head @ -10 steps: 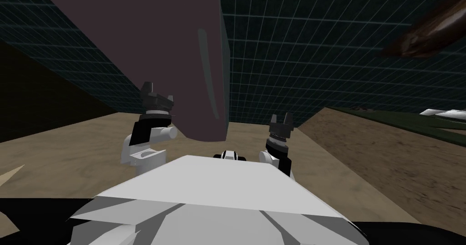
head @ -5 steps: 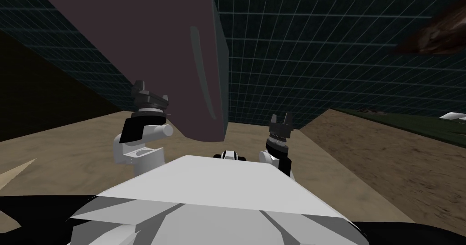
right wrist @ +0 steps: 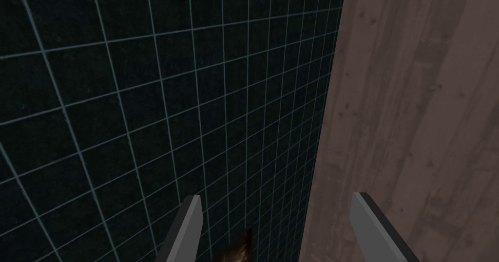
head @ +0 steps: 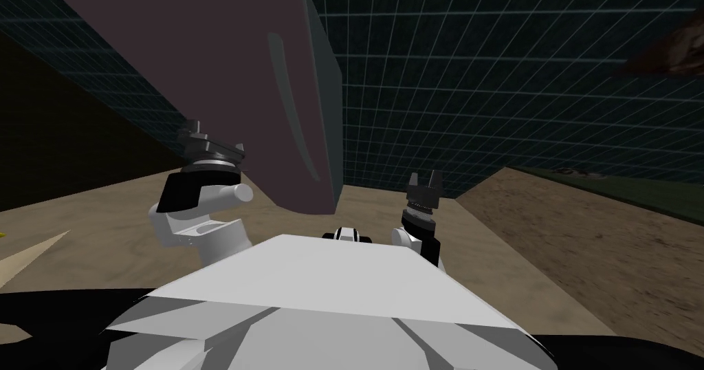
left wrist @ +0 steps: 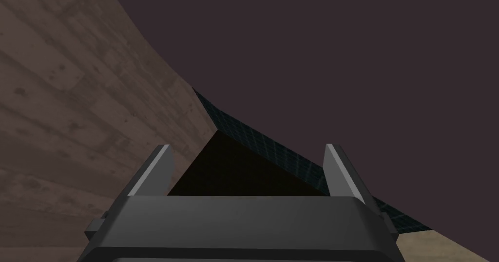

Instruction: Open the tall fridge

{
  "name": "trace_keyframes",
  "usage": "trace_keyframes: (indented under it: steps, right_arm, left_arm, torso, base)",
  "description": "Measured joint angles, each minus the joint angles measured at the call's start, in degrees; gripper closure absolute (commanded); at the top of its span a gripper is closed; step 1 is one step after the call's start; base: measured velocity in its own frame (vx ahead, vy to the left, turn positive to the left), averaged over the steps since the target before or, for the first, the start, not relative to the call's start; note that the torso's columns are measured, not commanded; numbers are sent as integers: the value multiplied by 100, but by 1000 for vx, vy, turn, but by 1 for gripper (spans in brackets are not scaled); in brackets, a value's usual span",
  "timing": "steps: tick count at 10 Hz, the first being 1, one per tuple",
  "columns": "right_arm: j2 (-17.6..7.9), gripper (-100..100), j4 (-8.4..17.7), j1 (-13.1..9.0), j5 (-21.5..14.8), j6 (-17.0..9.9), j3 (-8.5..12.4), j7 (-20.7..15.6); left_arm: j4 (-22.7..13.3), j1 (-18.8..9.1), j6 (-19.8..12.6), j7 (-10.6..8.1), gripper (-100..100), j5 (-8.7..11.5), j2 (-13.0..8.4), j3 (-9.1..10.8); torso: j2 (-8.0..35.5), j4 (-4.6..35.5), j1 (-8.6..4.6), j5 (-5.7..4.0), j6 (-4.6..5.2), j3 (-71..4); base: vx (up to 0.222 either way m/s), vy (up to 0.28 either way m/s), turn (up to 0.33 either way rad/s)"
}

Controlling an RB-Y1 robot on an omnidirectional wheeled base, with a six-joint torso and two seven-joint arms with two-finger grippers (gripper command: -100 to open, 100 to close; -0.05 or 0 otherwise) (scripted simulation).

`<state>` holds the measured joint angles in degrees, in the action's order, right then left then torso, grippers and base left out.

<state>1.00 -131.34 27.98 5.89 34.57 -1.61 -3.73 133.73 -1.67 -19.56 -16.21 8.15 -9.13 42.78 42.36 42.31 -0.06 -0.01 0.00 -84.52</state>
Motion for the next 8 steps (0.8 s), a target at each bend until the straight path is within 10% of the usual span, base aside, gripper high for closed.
trace_keyframes:
  steps: [8]
  right_arm:
    - [-1,0,0,0,0,0,1,0]
  left_arm:
    - [-93,-625,-1313,-474,-100,200,-101,837]
  torso:
    - [-14,-4,12,3,0,-9]
  base:
    - [58,-130,29]
